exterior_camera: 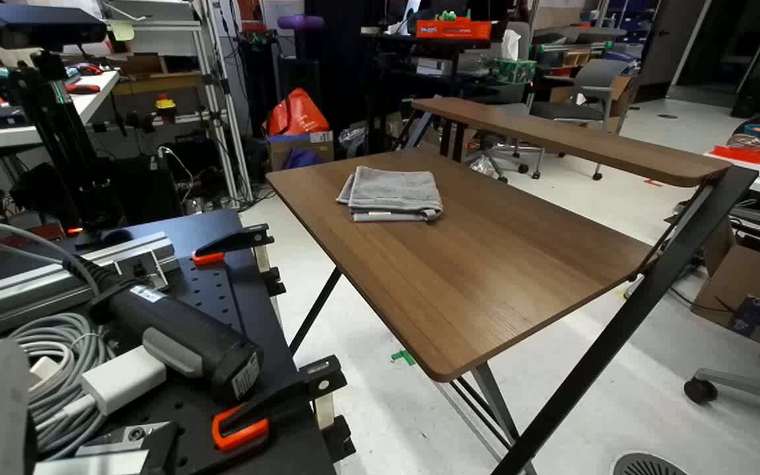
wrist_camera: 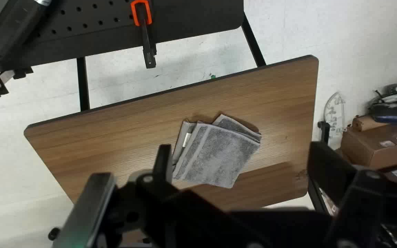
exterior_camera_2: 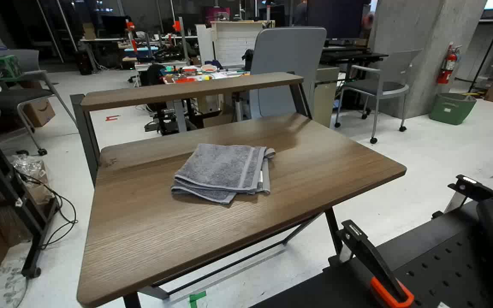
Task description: Move the towel to the right
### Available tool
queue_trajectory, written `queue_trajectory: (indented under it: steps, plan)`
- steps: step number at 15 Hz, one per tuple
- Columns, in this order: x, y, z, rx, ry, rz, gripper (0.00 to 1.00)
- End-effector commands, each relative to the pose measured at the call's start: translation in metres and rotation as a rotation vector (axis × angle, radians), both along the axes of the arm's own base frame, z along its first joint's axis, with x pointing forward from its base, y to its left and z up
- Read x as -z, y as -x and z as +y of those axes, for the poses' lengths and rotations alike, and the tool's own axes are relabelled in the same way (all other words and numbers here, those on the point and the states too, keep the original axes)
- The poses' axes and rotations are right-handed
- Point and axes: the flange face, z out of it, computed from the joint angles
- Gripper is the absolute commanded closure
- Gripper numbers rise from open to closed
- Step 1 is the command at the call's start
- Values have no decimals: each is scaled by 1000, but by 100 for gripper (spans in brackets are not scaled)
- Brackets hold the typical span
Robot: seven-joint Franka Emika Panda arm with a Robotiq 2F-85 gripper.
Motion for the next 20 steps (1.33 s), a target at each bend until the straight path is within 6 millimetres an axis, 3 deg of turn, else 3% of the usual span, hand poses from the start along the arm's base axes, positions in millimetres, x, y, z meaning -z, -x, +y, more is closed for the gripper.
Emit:
queue_trajectory:
  steps: [1,10,15,20]
  plan:
    - [-1,0,0,0,1,1,0]
    - [-1,0,0,0,1,1,0]
    - [4,-34,1,71,-18,9,0]
    - [38,-91,-12,216,-17,64,0]
